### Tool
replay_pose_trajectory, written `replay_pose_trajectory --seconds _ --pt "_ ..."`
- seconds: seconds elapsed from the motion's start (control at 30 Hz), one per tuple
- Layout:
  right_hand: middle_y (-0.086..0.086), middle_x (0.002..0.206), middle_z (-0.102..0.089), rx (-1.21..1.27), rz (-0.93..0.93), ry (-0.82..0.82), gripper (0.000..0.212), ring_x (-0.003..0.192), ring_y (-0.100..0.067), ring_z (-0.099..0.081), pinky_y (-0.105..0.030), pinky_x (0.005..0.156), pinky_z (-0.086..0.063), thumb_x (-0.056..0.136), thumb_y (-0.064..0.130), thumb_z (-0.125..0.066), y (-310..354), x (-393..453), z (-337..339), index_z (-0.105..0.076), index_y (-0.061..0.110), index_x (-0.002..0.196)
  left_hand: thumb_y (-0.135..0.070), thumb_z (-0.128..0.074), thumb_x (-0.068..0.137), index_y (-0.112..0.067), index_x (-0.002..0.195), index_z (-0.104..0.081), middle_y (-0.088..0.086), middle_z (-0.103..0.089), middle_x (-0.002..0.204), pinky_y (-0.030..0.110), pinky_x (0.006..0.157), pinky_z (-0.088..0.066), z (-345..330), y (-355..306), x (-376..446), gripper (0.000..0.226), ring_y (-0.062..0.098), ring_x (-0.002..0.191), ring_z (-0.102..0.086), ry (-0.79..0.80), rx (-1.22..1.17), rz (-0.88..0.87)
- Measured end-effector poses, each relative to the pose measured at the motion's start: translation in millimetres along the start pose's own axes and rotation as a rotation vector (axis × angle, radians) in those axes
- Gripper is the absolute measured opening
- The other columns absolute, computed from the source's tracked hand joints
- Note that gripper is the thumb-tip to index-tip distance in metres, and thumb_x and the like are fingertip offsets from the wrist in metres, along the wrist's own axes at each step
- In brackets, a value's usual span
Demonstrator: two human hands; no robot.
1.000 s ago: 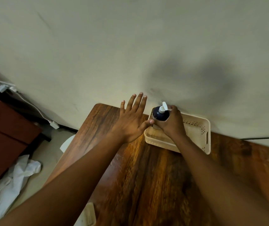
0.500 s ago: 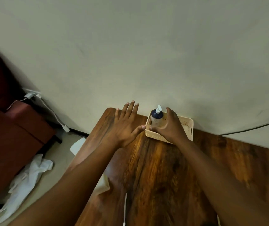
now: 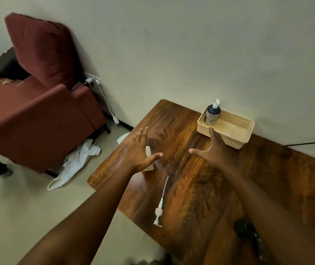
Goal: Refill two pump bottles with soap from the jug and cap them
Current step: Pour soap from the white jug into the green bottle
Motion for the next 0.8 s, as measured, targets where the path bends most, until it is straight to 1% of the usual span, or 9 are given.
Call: replay_pose_trajectory --seconds 0.17,0.23,0.3,0.4,0.47,0.57,0.63,0.7,0.8 --pt "-0.001 0.172 -0.008 -0.025 0.0 0.04 0.128 0.157 -0.027 -0.014 -0.051 0.123 -0.028 0.068 0.069 -0.08 -7 -15 -22 -0.004 0.029 0.163 -0.076 -0.077 0.074 -0.027 0.166 0.008 0.0 0.003 0.177 0.053 0.13 -0.013 -24 37 -11 0.135 0.028 0.163 -0.004 -0.023 -0.223 0.154" --pt "-0.002 0.171 -0.01 -0.005 -0.024 0.054 0.128 0.157 -0.027 -0.016 -0.05 0.122 -0.03 0.068 0.067 -0.082 -14 -19 -30 -0.006 0.029 0.163 -0.068 -0.084 0.072 -0.028 0.166 0.011 0.0 0.004 0.177 0.052 0.13 -0.016 -40 52 -12 0.14 0.029 0.162 -0.005 -0.031 -0.325 0.228" --pt "-0.002 0.171 -0.011 0.007 -0.043 0.064 0.127 0.156 -0.027 -0.016 -0.05 0.121 -0.031 0.068 0.065 -0.083 -20 -21 -37 -0.007 0.03 0.163 -0.057 -0.089 0.072 -0.029 0.165 0.014 0.003 -0.004 0.176 0.047 0.126 -0.021 -54 63 -12 0.142 0.031 0.16 -0.015 -0.052 -0.43 0.294" --pt "-0.003 0.171 -0.011 0.005 -0.053 0.079 0.126 0.156 -0.027 -0.017 -0.05 0.121 -0.032 0.069 0.064 -0.083 -26 -21 -46 -0.007 0.031 0.163 -0.048 -0.094 0.07 -0.028 0.166 0.009 0.01 -0.027 0.169 0.042 0.12 -0.032 -69 76 -11 0.142 0.032 0.152 -0.033 -0.117 -0.529 0.369" --pt "-0.003 0.171 -0.012 0.014 -0.055 0.082 0.125 0.156 -0.027 -0.017 -0.05 0.12 -0.032 0.069 0.063 -0.083 -26 -20 -50 -0.007 0.031 0.163 -0.045 -0.095 0.069 -0.026 0.166 -0.001 0.01 -0.039 0.162 0.038 0.115 -0.036 -79 86 -9 0.137 0.03 0.146 -0.042 -0.153 -0.565 0.407" --pt "-0.003 0.171 -0.013 0.018 -0.053 0.066 0.123 0.156 -0.028 -0.018 -0.051 0.12 -0.033 0.07 0.062 -0.084 -24 -17 -55 -0.009 0.032 0.163 -0.047 -0.095 0.068 -0.026 0.162 -0.02 0.006 -0.047 0.155 0.043 0.117 -0.042 -94 97 -7 0.122 0.021 0.137 -0.048 -0.181 -0.613 0.44" --pt "-0.002 0.171 -0.014 0.017 -0.042 0.05 0.122 0.156 -0.027 -0.018 -0.052 0.12 -0.033 0.07 0.062 -0.083 -20 -14 -57 -0.01 0.031 0.163 -0.042 -0.094 0.071 -0.023 0.158 -0.028 0.005 -0.052 0.151 0.036 0.109 -0.043 -100 99 -7 0.11 0.015 0.129 -0.049 -0.212 -0.651 0.459" --pt "-0.001 0.17 -0.015 0.02 -0.035 0.037 0.122 0.156 -0.026 -0.018 -0.053 0.12 -0.033 0.069 0.064 -0.083 -18 -12 -59 -0.011 0.032 0.162 -0.033 -0.092 0.077 -0.019 0.154 -0.036 0.007 -0.055 0.148 0.031 0.102 -0.043 -102 102 -6 0.096 0.02 0.132 -0.054 -0.256 -0.654 0.48" --pt "0.001 0.17 -0.015 0.044 -0.034 0.025 0.121 0.155 -0.024 -0.019 -0.052 0.12 -0.033 0.07 0.063 -0.082 -18 -15 -58 -0.011 0.032 0.162 -0.03 -0.088 0.082 -0.017 0.154 -0.037 0.007 -0.055 0.15 0.032 0.105 -0.043 -104 100 -4 0.089 0.026 0.138 -0.054 -0.275 -0.629 0.465"
Point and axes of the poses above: each hand's wrist, its own x-axis towards the middle knuckle, its own z-axis out of the back of the hand, y = z × x, the point moved 10 cm from there along x, towards the middle knuckle
